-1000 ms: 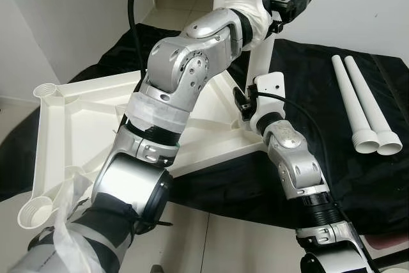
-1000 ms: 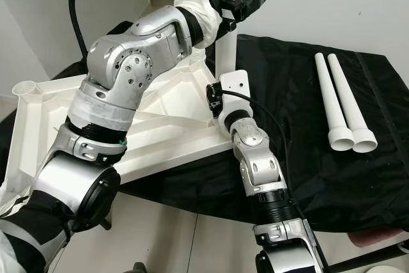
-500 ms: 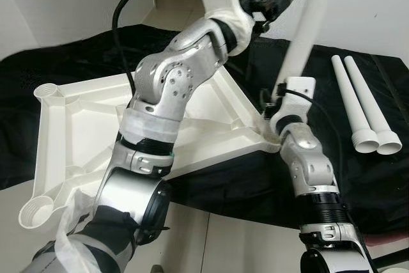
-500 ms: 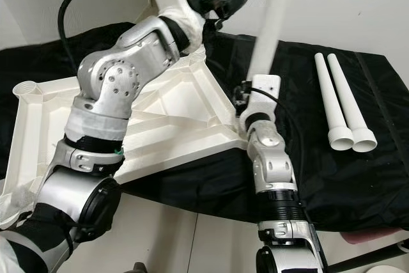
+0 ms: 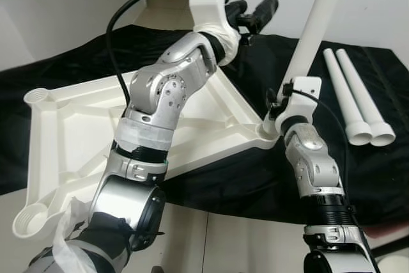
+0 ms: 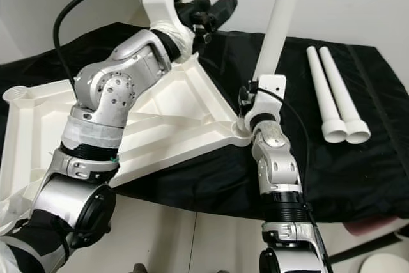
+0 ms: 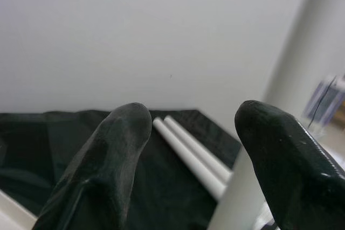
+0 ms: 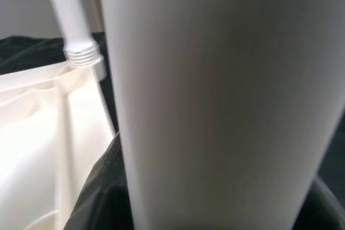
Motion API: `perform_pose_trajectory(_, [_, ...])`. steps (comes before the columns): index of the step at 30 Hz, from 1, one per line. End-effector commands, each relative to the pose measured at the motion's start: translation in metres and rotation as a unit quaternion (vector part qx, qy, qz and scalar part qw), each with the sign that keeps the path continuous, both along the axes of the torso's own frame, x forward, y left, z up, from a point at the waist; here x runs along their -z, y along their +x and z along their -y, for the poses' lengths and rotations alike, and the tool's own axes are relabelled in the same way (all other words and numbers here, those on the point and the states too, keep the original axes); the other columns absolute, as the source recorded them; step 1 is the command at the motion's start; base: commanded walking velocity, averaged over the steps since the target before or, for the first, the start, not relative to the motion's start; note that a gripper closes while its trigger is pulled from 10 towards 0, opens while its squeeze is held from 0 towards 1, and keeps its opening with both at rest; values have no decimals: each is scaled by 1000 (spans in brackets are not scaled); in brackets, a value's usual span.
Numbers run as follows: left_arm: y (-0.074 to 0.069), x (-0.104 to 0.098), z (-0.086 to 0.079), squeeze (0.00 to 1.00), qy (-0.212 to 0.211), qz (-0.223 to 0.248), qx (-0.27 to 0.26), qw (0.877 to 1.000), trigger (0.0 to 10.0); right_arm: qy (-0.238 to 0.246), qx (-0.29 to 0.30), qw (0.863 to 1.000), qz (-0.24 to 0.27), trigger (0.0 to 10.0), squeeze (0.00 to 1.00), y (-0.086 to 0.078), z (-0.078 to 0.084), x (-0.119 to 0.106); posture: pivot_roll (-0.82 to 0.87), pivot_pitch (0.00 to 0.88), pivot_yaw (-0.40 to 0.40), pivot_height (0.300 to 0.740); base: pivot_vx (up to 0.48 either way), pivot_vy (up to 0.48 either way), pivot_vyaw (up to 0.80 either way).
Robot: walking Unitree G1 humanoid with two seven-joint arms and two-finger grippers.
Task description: Building children table
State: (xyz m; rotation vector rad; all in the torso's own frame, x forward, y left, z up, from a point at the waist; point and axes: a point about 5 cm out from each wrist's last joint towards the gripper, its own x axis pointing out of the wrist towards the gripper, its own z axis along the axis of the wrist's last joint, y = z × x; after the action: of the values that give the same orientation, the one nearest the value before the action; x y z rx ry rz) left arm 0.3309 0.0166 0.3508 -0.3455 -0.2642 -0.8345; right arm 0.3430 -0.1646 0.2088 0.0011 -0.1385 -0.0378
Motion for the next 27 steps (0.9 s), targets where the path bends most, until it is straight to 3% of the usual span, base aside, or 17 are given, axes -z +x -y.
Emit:
perform_pose_trajectory(1, [2, -2, -6, 0, 2, 1, 7, 1000, 10000, -1, 7, 1000, -2, 10000, 0, -2, 0, -2, -271, 112, 125, 740, 0, 0, 0])
perform_pose_trajectory(8, [6, 2, -9, 0, -1, -11, 0, 1000, 10000, -6, 18, 1000, -4, 10000, 0, -7, 4, -1, -282, 125, 133, 740, 0, 0, 0])
perform_pose_trajectory(13, [6, 6, -6, 0, 2, -12, 0, 1000, 10000, -10, 16, 1000, -2, 10000, 0, -7, 5, -3, -215, 126, 93, 740, 0, 0, 0])
perform_pose_trajectory(19, [10, 12, -7, 0, 29, -7, -9, 1000, 10000, -9, 16, 1000, -2, 10000, 0, -6, 3, -4, -185, 107, 106, 740, 0, 0, 0])
perform_pose_trajectory(24, [4, 12, -9, 0, 30, 6, 11, 999, 10000, -11, 14, 1000, -2, 10000, 0, -8, 5, -2, -127, 94, 91, 740, 0, 0, 0])
perform_pose_trajectory(27, [-2, 24, -10, 0, 58, 18, 28, 998, 10000, -23, 8, 1000, -3, 10000, 0, -7, 7, 1, -85, 87, 58, 740, 0, 0, 0])
